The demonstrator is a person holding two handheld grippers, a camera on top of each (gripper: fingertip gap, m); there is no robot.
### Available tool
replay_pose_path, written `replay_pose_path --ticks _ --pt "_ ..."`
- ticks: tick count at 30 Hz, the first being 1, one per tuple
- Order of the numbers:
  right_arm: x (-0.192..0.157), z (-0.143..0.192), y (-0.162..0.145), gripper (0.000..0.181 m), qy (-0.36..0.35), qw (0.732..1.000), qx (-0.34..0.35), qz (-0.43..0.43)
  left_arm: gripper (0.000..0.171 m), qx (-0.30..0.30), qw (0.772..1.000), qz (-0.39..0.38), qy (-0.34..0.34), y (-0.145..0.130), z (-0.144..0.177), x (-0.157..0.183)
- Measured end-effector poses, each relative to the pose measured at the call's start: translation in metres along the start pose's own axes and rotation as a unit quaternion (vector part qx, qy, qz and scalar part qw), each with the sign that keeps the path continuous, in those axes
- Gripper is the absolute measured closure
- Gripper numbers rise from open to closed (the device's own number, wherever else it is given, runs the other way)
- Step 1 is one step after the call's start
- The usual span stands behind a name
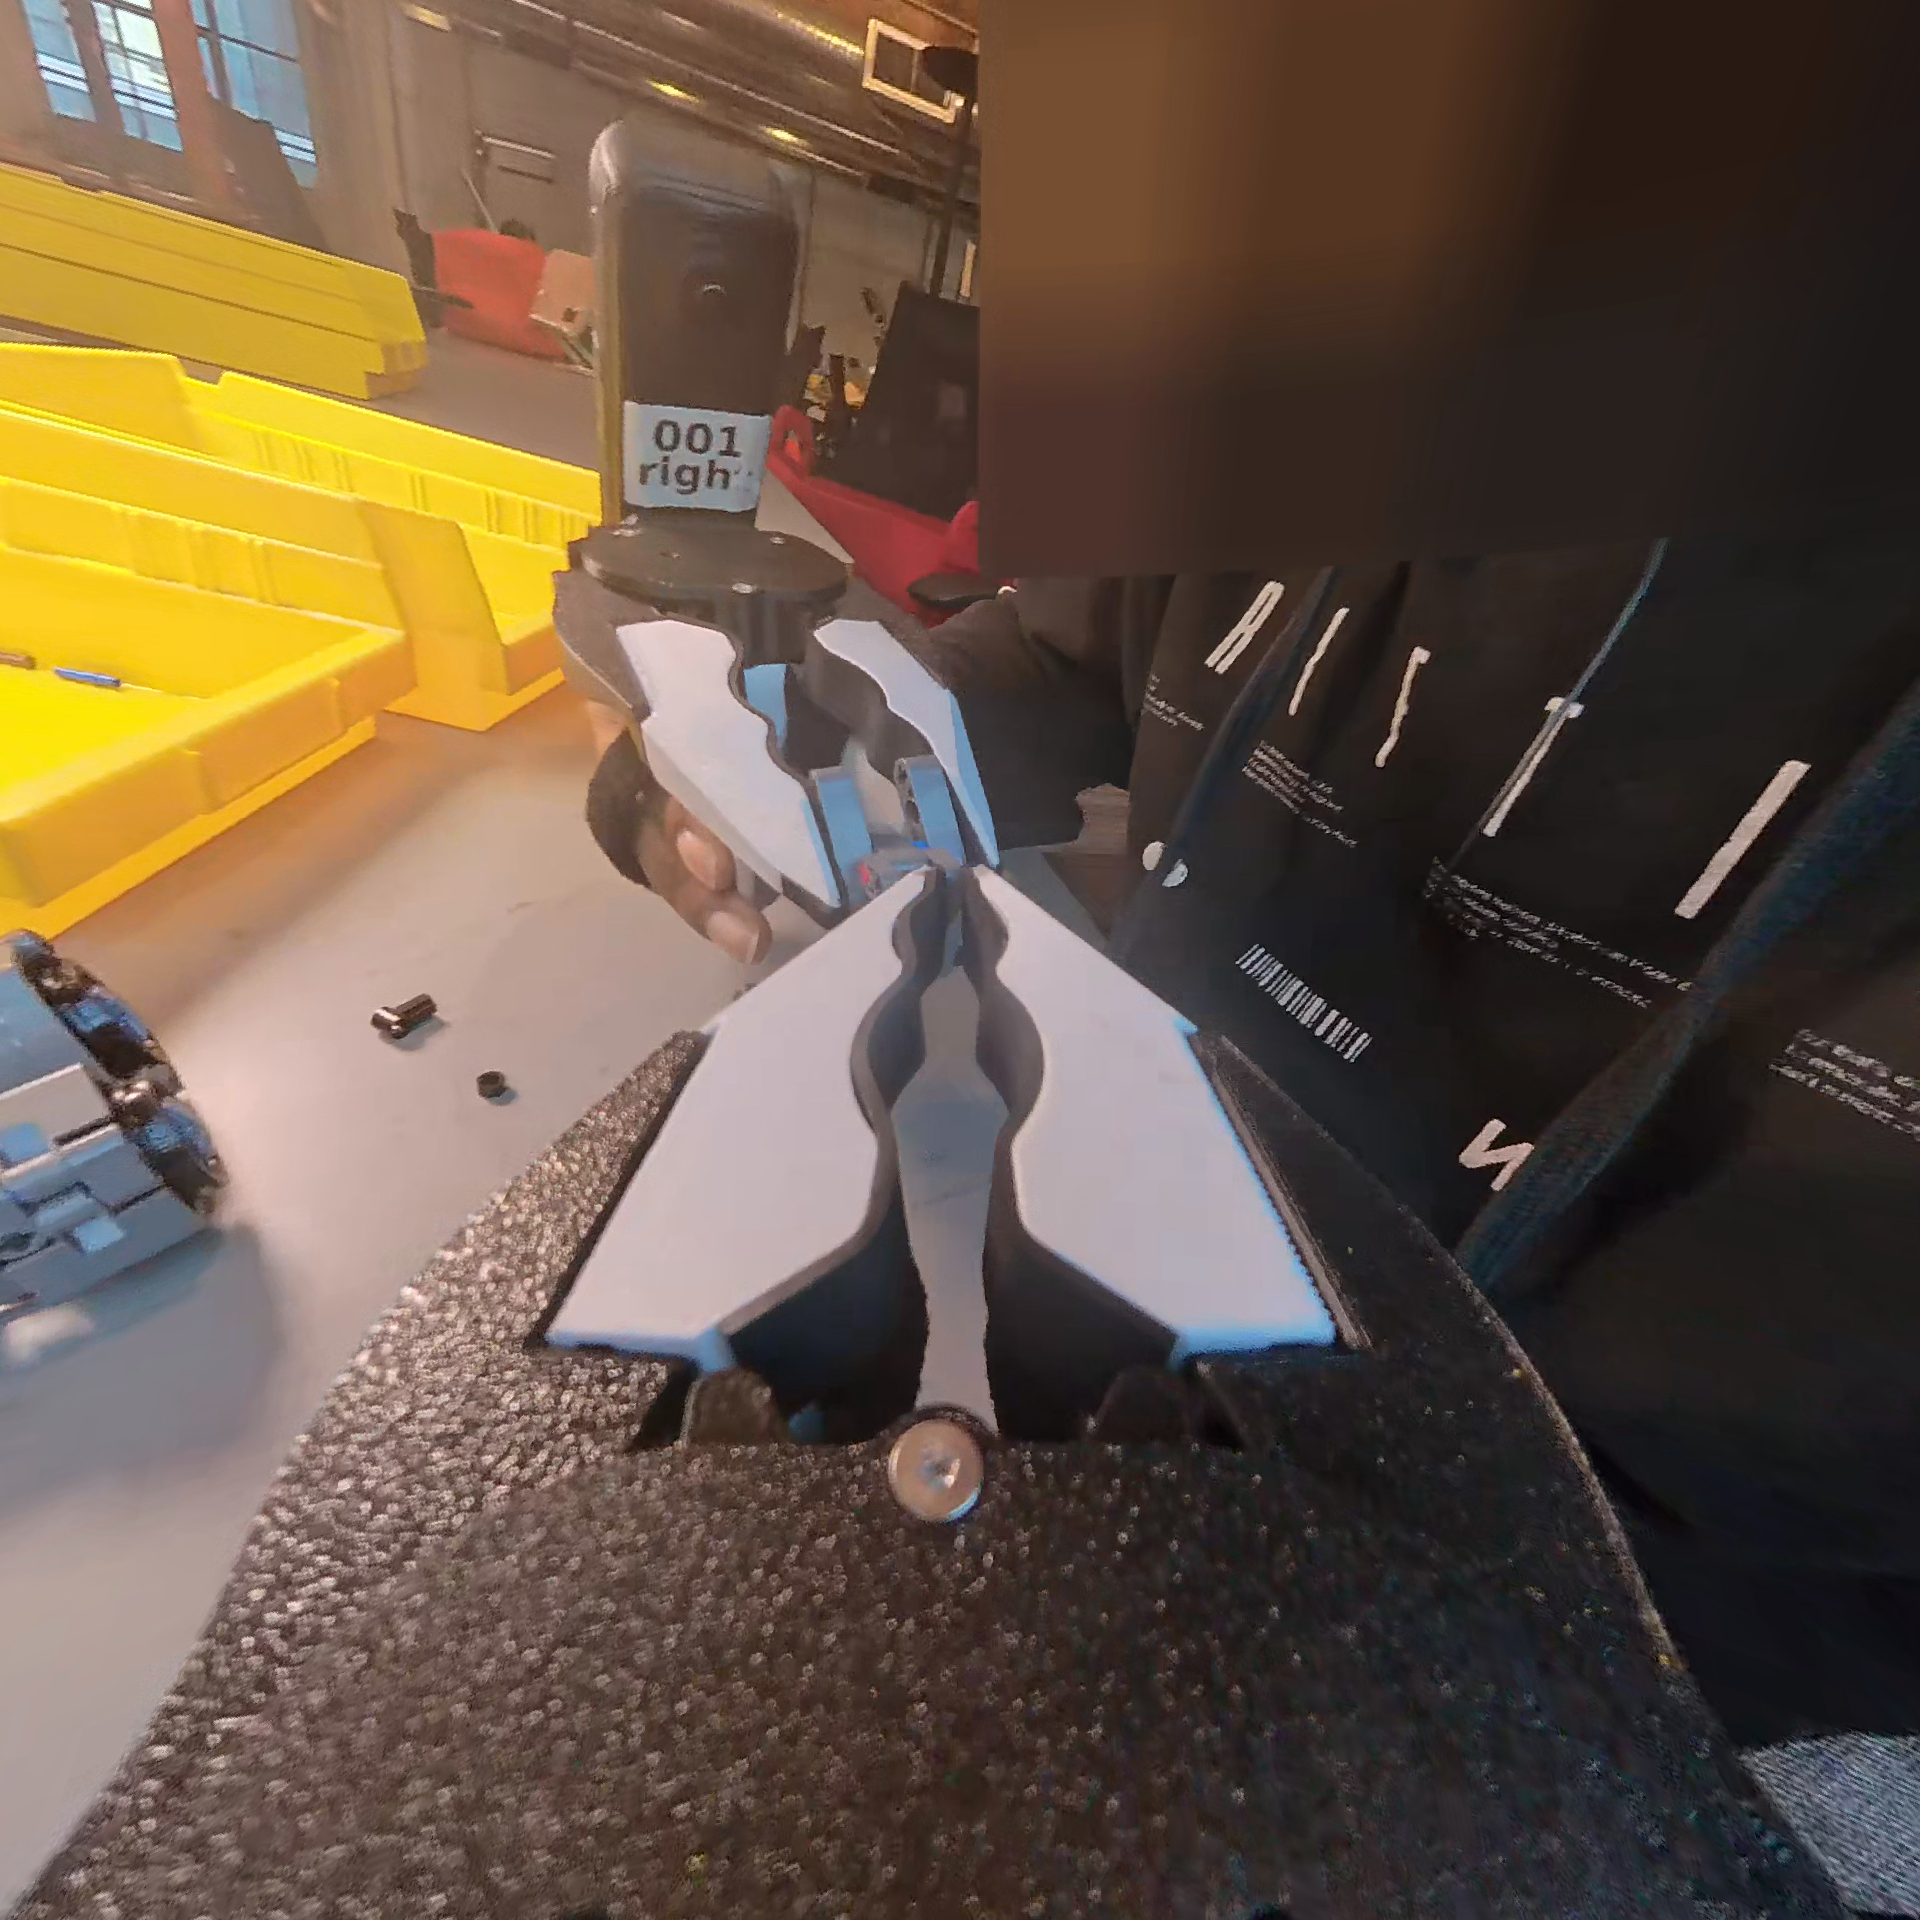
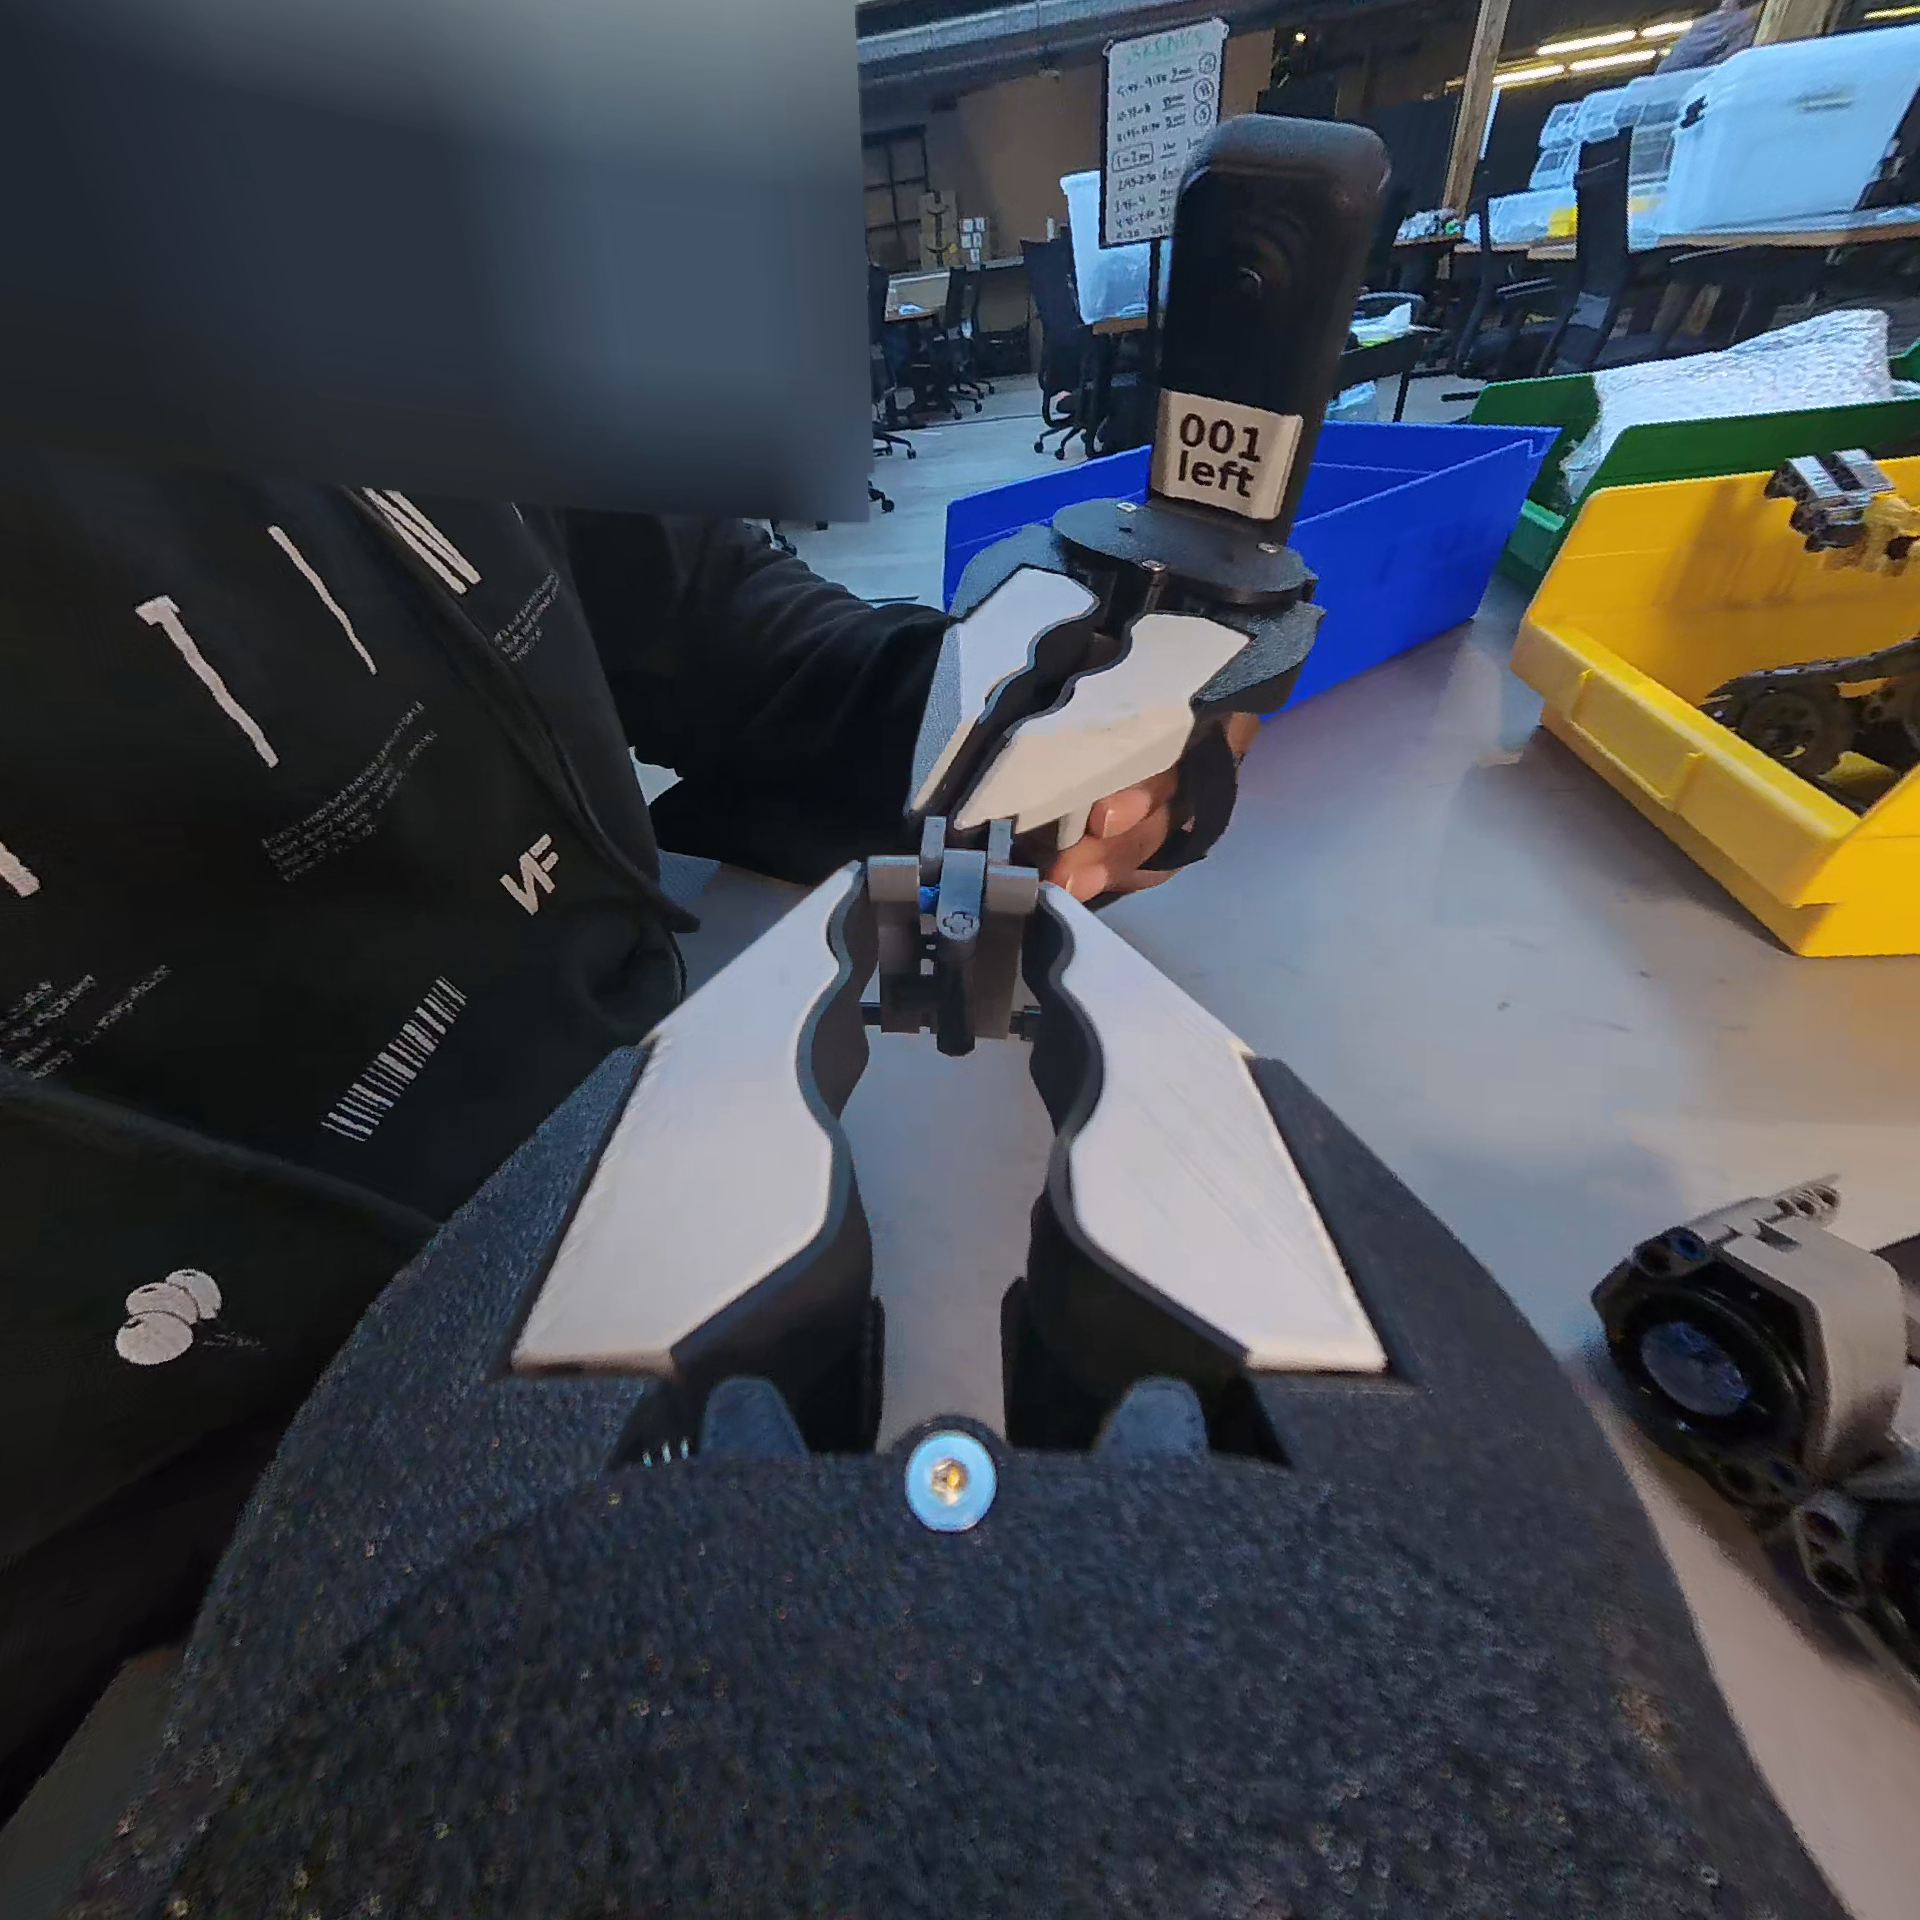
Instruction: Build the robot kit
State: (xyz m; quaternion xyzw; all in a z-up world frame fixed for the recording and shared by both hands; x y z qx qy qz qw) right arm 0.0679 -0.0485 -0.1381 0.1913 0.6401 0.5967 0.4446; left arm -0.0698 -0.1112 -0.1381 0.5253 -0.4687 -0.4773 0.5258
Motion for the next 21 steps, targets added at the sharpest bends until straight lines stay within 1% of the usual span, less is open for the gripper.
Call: replay_pose_path --ticks 6,7,8,9,10,11,12,13,14,15,16,19,21 --pt "-0.006 -0.002 0.000 0.157 0.046 0.999 0.009 -0.018 0.171 0.033 0.998 0.024 -0.049 0.001 -0.002 0.004" --pt "-0.009 -0.002 0.000 0.157 0.063 0.998 0.010 -0.019 0.171 0.042 0.998 0.029 -0.048 0.002 0.000 0.003" --pt "-0.017 0.000 0.002 0.157 0.113 0.993 0.022 -0.026 0.171 0.054 0.998 0.039 -0.011 0.003 0.007 -0.004" --pt "-0.025 -0.002 0.006 0.157 0.126 0.991 0.032 -0.031 0.171 0.066 0.997 0.039 0.028 0.007 0.019 -0.011" --pt "-0.023 -0.009 0.003 0.156 0.057 0.998 0.009 0.010 0.171 0.076 0.997 0.017 0.030 0.017 0.024 -0.006" --pt "-0.019 -0.009 0.003 0.156 0.011 0.999 0.006 0.030 0.171 0.044 0.998 -0.025 0.041 0.025 0.023 0.001" --pt "-0.017 -0.003 0.008 0.156 0.007 1.000 0.022 0.014 0.171 0.011 0.996 -0.058 0.070 0.031 0.023 0.003" --pt "-0.013 0.003 0.013 0.155 -0.008 0.999 0.034 0.006 0.171 -0.007 0.992 -0.074 0.101 0.035 0.025 0.002" --pt "-0.007 0.006 0.016 0.155 -0.038 0.999 0.034 0.009 0.169 -0.021 0.989 -0.080 0.124 0.036 0.026 0.002" --pt "-0.003 0.006 0.016 0.154 -0.067 0.997 0.033 0.018 0.158 -0.040 0.985 -0.087 0.144 0.035 0.025 0.002" --pt "0.001 0.006 0.016 0.154 -0.094 0.994 0.038 0.025 0.153 -0.062 0.979 -0.099 0.168 0.032 0.023 0.002" --pt "0.003 0.004 0.013 0.153 -0.122 0.991 0.040 0.046 0.149 -0.106 0.966 -0.129 0.196 0.022 0.013 0.001" --pt "0.002 0.003 0.013 0.153 -0.126 0.990 0.039 0.055 0.149 -0.110 0.964 -0.136 0.198 0.022 0.010 0.001"
Point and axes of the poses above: each gripper's, where its closed fingertips meet, z back along the fingers, y out of its top, x = y × z across the jaws, the point moved 8 cm from there along z, back along the fingers, and after that the axes turned 14 degrees about -z, right-handed, at the moved point
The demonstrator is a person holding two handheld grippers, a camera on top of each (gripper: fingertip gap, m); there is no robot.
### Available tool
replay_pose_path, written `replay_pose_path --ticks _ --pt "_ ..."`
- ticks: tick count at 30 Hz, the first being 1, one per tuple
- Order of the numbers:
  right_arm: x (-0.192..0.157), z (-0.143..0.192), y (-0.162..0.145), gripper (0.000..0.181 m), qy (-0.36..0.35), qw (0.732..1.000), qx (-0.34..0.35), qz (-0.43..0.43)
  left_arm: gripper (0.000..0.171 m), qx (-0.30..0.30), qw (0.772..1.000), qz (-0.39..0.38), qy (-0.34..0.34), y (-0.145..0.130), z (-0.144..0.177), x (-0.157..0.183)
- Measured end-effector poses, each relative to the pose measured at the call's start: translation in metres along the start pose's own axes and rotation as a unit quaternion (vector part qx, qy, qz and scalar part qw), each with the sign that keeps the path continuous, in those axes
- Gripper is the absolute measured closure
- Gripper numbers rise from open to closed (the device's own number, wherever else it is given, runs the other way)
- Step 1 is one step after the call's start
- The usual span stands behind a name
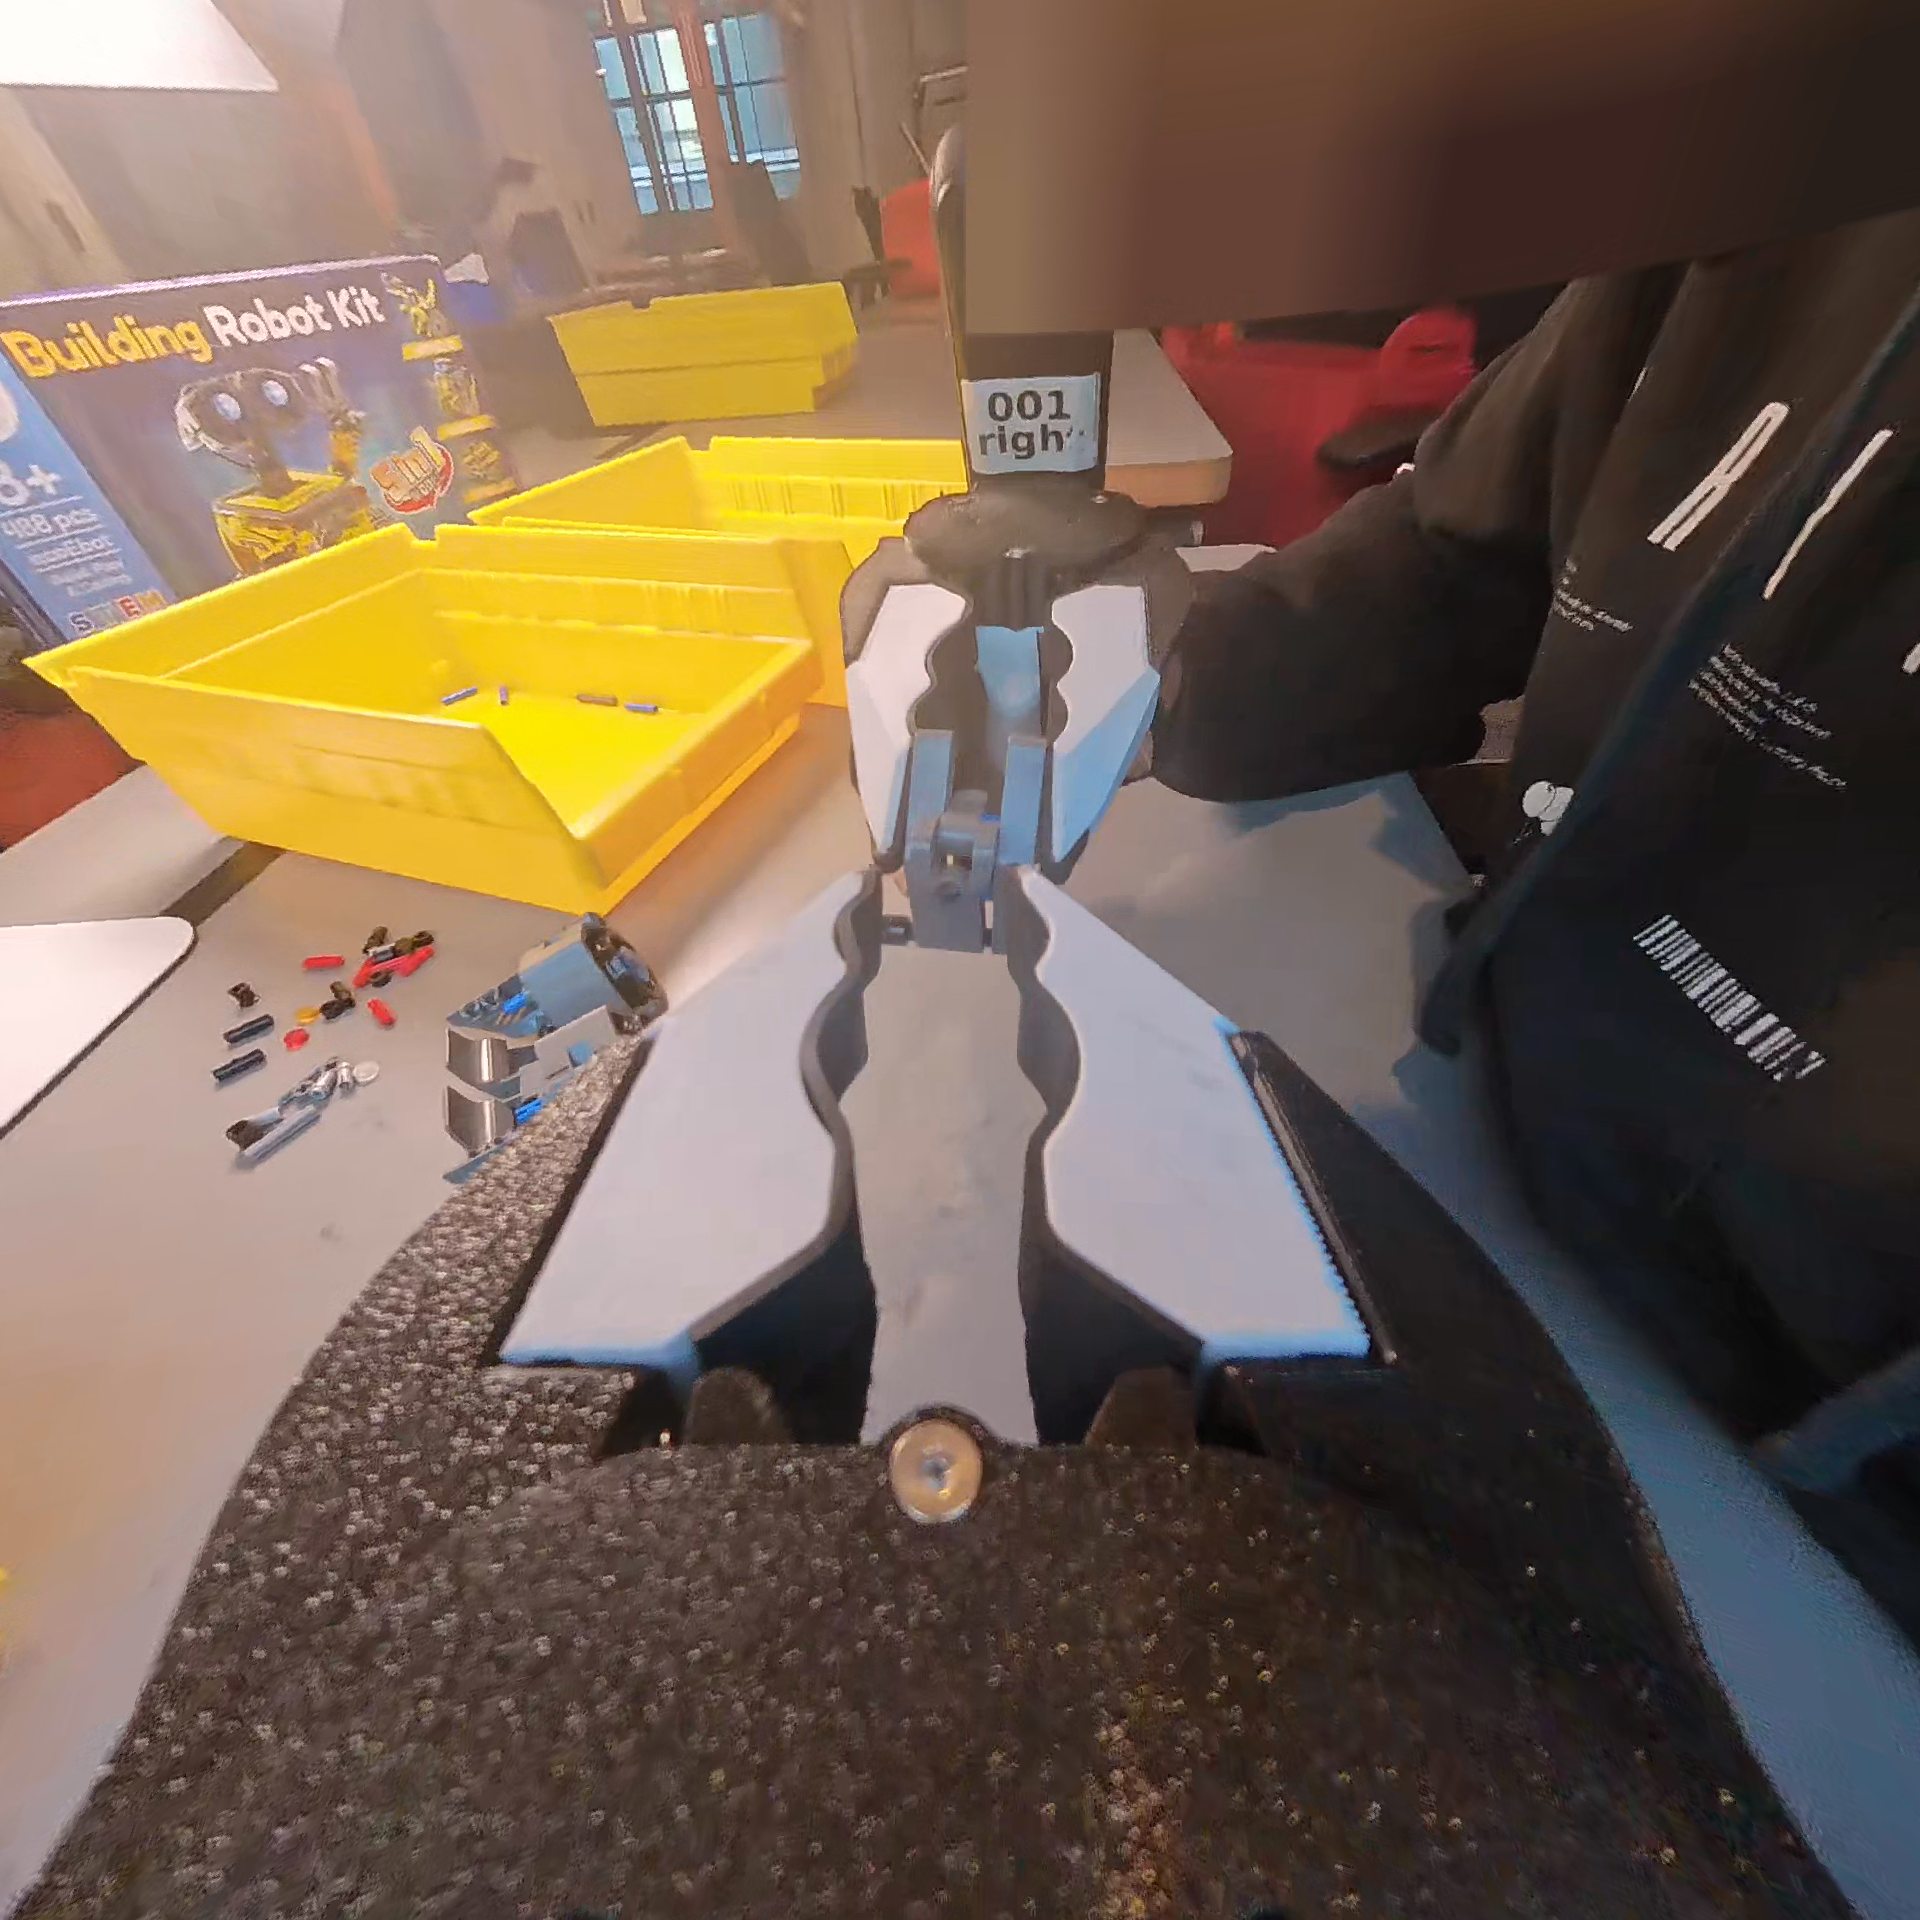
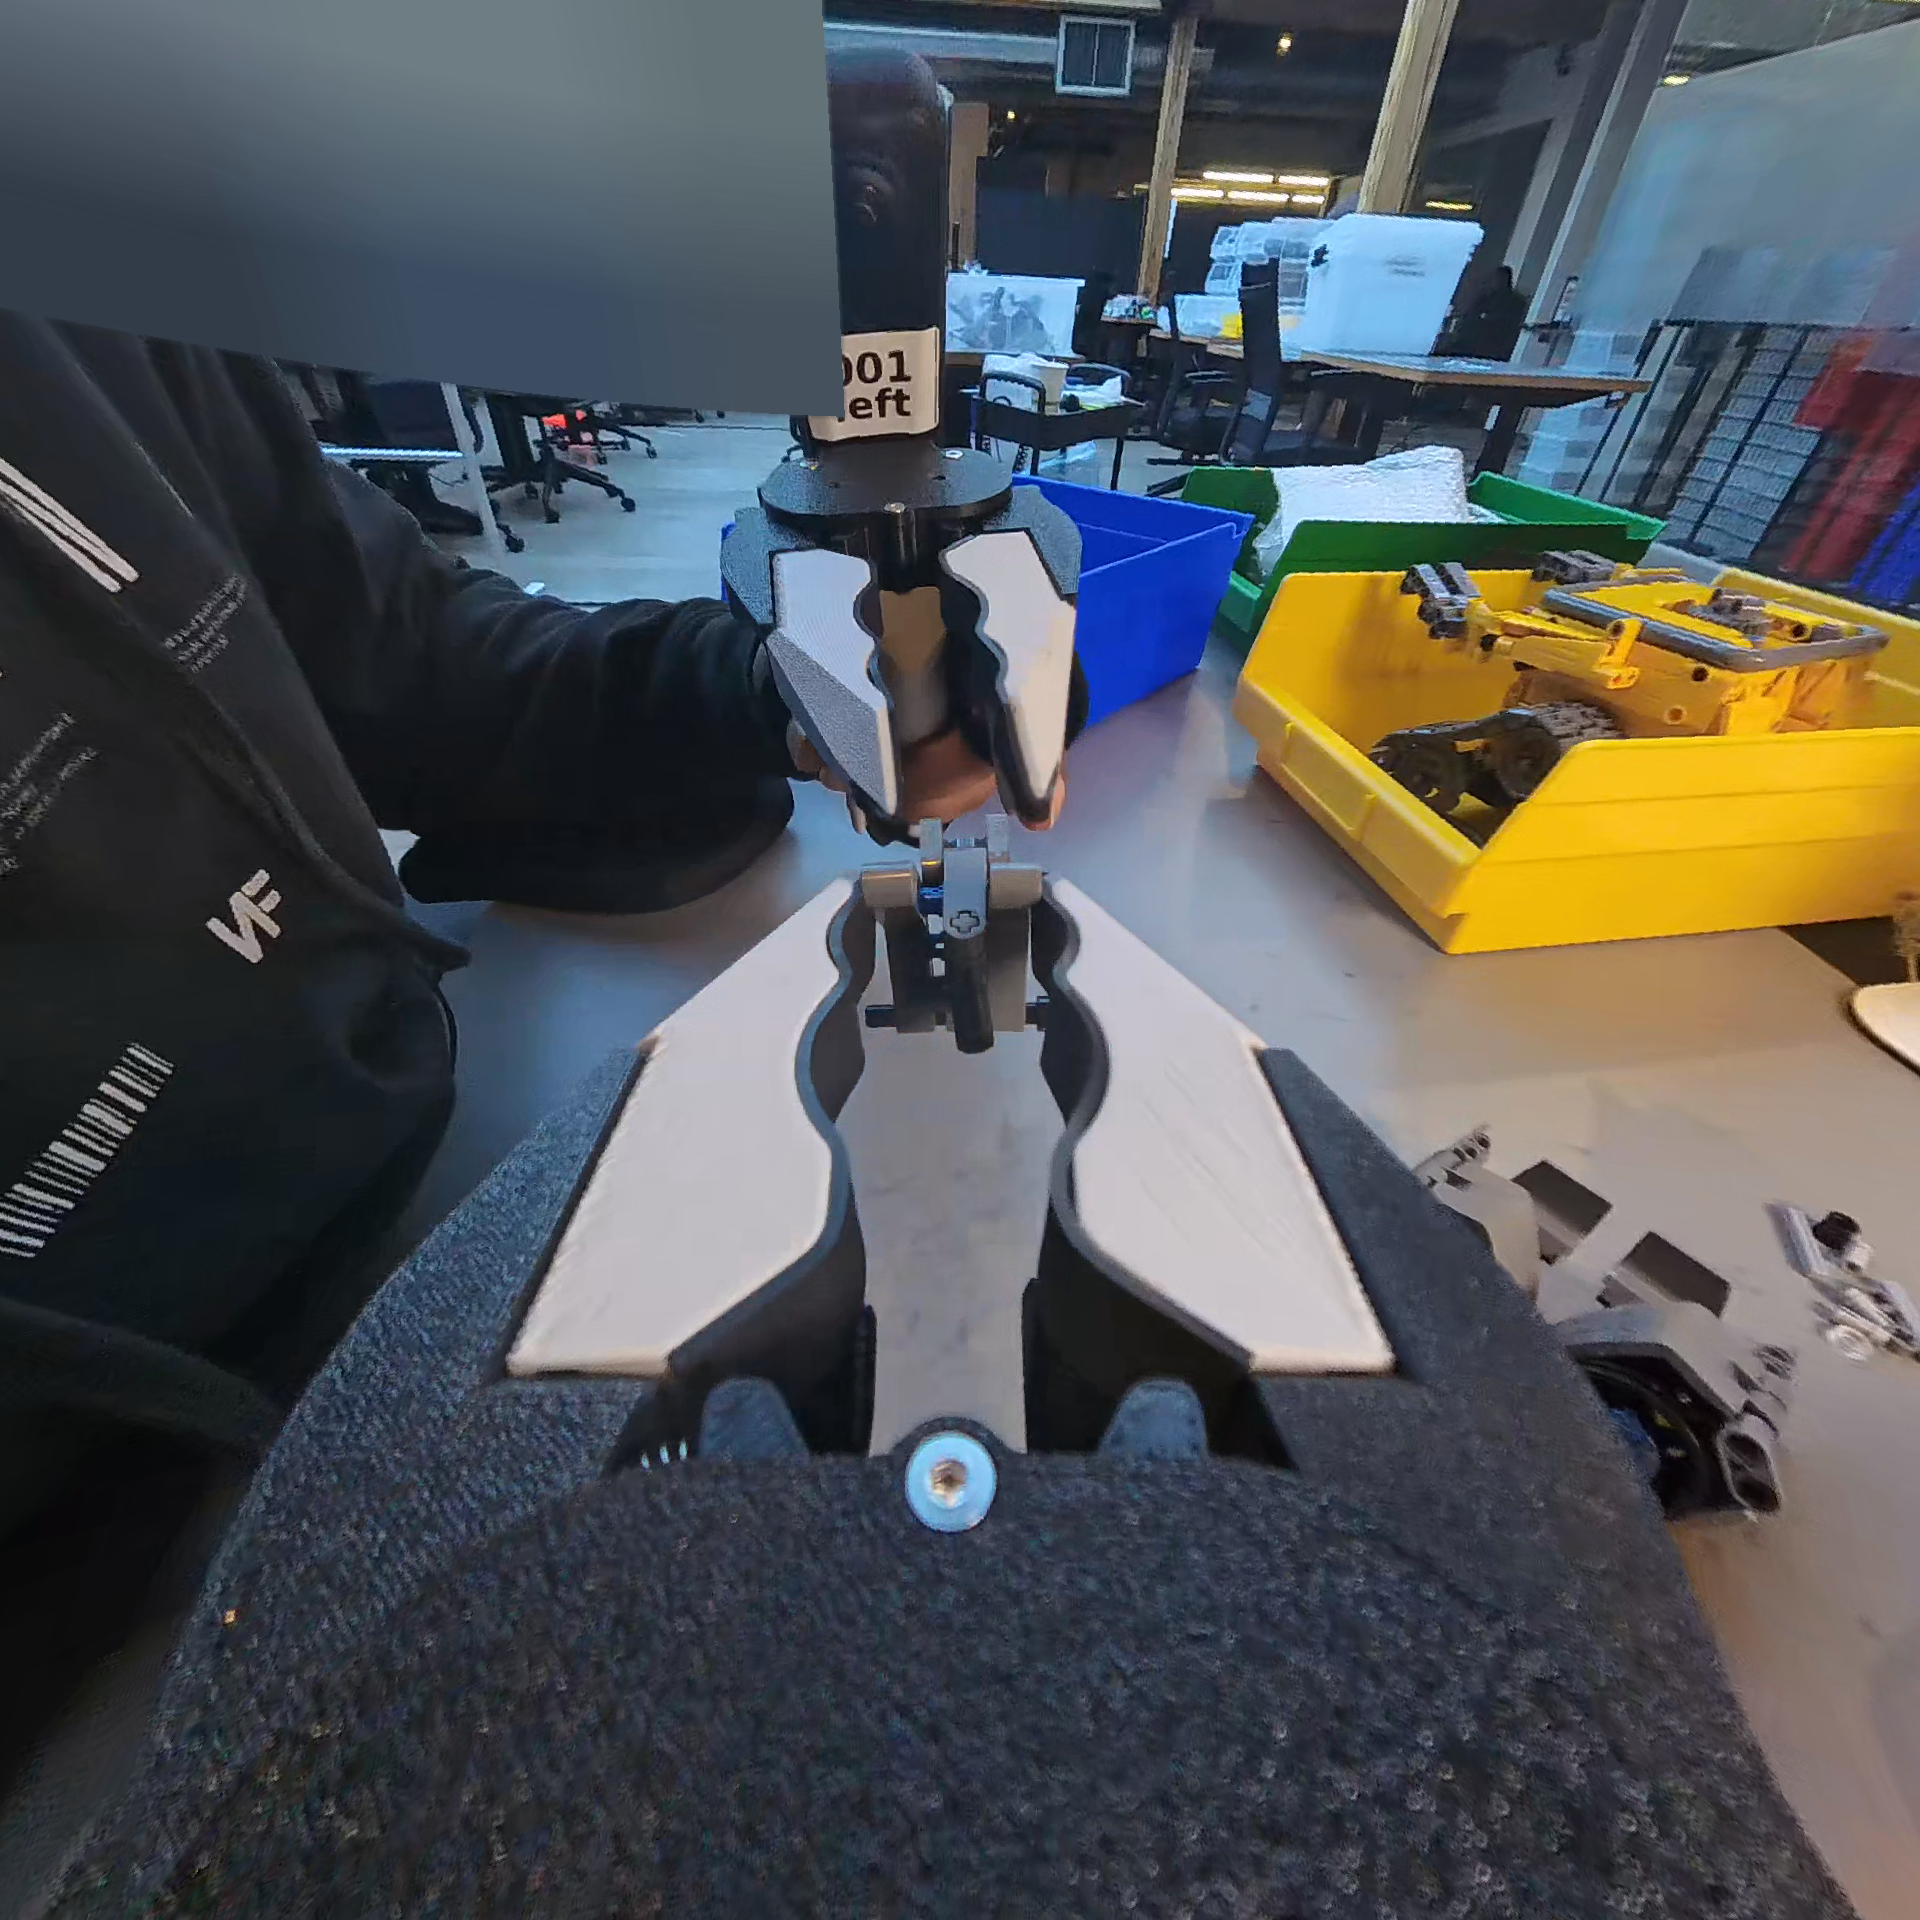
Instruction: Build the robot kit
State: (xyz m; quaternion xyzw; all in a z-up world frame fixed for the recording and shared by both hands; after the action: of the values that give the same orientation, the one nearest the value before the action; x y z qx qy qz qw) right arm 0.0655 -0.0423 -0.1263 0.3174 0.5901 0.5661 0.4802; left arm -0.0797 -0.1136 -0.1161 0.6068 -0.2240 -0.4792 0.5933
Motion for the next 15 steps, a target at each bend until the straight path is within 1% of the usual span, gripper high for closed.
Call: replay_pose_path --ticks 3,7,9,14,15 --pt "-0.001 0.000 0.001 0.153 0.001 1.000 0.003 0.003 0.149 0.004 1.000 -0.005 0.003 0.002 -0.001 0.000" --pt "0.000 -0.001 0.000 0.153 -0.011 1.000 0.001 0.009 0.159 -0.007 0.999 -0.037 0.020 0.003 -0.001 0.002" --pt "0.001 -0.001 -0.001 0.153 -0.016 1.000 -0.001 0.010 0.165 -0.019 0.998 -0.059 0.027 0.004 -0.002 0.004" --pt "0.001 -0.006 -0.004 0.153 -0.037 0.999 -0.015 0.016 0.166 -0.066 0.994 -0.088 0.024 -0.004 -0.011 0.009" --pt "0.002 -0.006 -0.005 0.153 -0.040 0.999 -0.018 0.020 0.166 -0.068 0.993 -0.090 0.023 -0.005 -0.011 0.009"
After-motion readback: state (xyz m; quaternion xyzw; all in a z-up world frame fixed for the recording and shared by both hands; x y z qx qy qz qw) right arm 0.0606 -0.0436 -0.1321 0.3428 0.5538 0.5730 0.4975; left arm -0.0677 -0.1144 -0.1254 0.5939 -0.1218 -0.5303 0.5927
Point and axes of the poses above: each gripper's, where its closed fingertips meet, z back along the fingers, y out of its top, x = y × z across the jaws, the point moved 8 cm from there along z, back along the fingers, and after that the axes turned 14 degrees about -z, right-handed, at the moved point
